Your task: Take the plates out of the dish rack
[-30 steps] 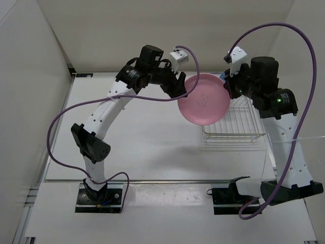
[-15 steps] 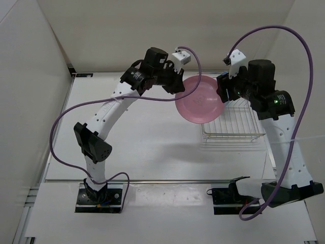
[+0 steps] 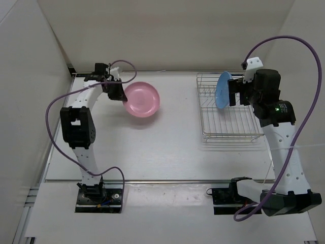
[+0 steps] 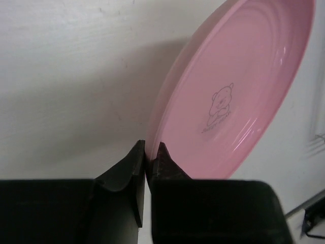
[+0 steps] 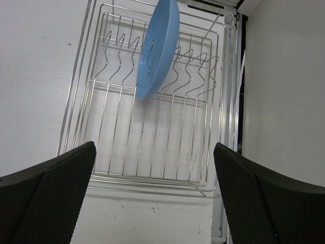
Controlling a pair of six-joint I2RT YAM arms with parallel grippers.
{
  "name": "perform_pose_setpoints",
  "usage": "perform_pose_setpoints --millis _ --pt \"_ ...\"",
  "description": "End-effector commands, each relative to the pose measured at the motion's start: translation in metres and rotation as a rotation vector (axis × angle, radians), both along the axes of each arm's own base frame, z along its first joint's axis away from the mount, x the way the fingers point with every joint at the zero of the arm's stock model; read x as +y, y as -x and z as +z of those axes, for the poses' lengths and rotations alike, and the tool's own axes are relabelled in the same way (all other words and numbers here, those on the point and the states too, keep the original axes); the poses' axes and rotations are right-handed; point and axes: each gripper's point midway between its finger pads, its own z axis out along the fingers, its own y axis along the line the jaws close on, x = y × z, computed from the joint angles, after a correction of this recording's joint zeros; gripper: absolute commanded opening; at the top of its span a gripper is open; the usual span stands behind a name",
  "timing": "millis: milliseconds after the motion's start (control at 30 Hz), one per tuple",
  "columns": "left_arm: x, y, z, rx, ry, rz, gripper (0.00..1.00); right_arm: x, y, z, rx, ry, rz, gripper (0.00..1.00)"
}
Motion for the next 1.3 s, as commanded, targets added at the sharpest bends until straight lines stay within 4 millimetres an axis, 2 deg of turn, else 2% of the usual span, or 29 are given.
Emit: perform_pose_setpoints --millis 0,100,267,300,400,467,500,533,567,633,733,767,800,833,867,900,933,967,1000,1033,1067,1133,1167,1200,1233,1267 --pt "-0.039 0.032 -0.05 0.208 0.164 -0.149 0.11 -0.003 0.0 0.021 -0.093 -0.025 -0.029 1.0" --pt "-0.042 0.039 -0.079 0.297 0.186 -0.163 0.11 -0.005 0.003 0.02 -0.094 -0.021 -0.037 1.0" --pt "-0.048 0.034 -0.091 0.326 0.217 -0.177 0.11 -0.005 0.004 0.018 -0.083 -0.019 -0.037 1.0" --pt "-0.048 0.032 -0.095 0.333 0.217 -0.176 0.11 -0.005 0.006 0.025 -0.102 -0.023 -0.037 1.0" --pt "-0.049 0.034 -0.103 0.354 0.226 -0.178 0.11 -0.004 0.009 0.027 -0.111 -0.028 -0.029 1.0" --pt "-0.049 0.037 -0.103 0.367 0.226 -0.176 0.23 -0.002 0.009 0.022 -0.098 -0.03 -0.021 1.0" --pt "-0.049 0.037 -0.103 0.367 0.226 -0.176 0.46 -0.002 0.008 0.018 -0.088 -0.029 -0.021 1.0" --pt "-0.048 0.036 -0.1 0.352 0.222 -0.185 0.62 -0.002 0.008 0.013 -0.076 -0.027 -0.021 1.0" --pt "-0.048 0.039 -0.099 0.354 0.222 -0.185 0.77 -0.002 0.008 0.013 -0.076 -0.027 -0.021 1.0" --pt "-0.048 0.038 -0.094 0.337 0.219 -0.193 0.98 -0.002 0.002 0.0 -0.038 -0.013 -0.017 1.0" --pt "-0.038 0.038 -0.087 0.332 0.183 -0.166 1.0 -0.007 -0.006 -0.015 0.007 0.019 -0.04 1.0" --pt "-0.032 0.034 -0.074 0.292 0.164 -0.174 1.0 -0.009 -0.01 -0.015 0.01 0.037 -0.049 1.0" --pt "-0.03 0.036 -0.066 0.285 0.152 -0.169 1.0 -0.009 -0.019 -0.023 0.038 0.076 -0.06 1.0" --pt "-0.016 0.031 -0.043 0.211 0.1 -0.142 1.0 -0.01 -0.026 -0.019 0.036 0.118 -0.067 1.0" --pt "-0.003 0.027 -0.03 0.17 0.062 -0.108 1.0 -0.006 -0.039 -0.032 0.079 0.172 -0.068 1.0" --pt "0.017 0.022 -0.021 0.127 -0.05 -0.041 1.0 -0.018 -0.048 -0.029 0.077 0.26 -0.118 1.0" --pt "0.03 0.023 -0.01 0.088 -0.121 -0.007 1.0 -0.022 -0.059 -0.018 0.056 0.289 -0.135 0.98" --pt "0.04 0.031 0.012 0.033 -0.199 0.018 1.0 -0.021 -0.076 -0.031 0.092 0.323 -0.139 0.98" --pt "0.068 0.034 0.018 0.007 -0.333 0.096 1.0 -0.021 -0.086 -0.029 0.093 0.336 -0.143 0.98" --pt "0.081 0.041 0.024 -0.002 -0.391 0.138 1.0 -0.019 -0.097 -0.015 0.062 0.343 -0.138 0.96" --pt "0.098 0.059 0.031 -0.019 -0.471 0.187 1.0 -0.019 -0.113 -0.026 0.088 0.368 -0.146 0.95" --pt "0.116 0.077 0.036 -0.026 -0.519 0.238 1.0 -0.02 -0.136 -0.032 0.092 0.414 -0.158 0.92" --pt "0.128 0.099 0.036 -0.021 -0.557 0.273 1.0 -0.02 -0.145 -0.033 0.086 0.427 -0.165 0.92" --pt "0.132 0.105 0.039 -0.043 -0.575 0.28 1.0 -0.024 -0.151 -0.035 0.089 0.45 -0.186 0.92" --pt "0.135 0.114 0.04 -0.052 -0.586 0.292 1.0 -0.022 -0.162 -0.051 0.12 0.461 -0.179 0.9" --pt "0.14 0.126 0.051 -0.088 -0.606 0.307 1.0 -0.023 -0.168 -0.046 0.11 0.472 -0.191 0.85"
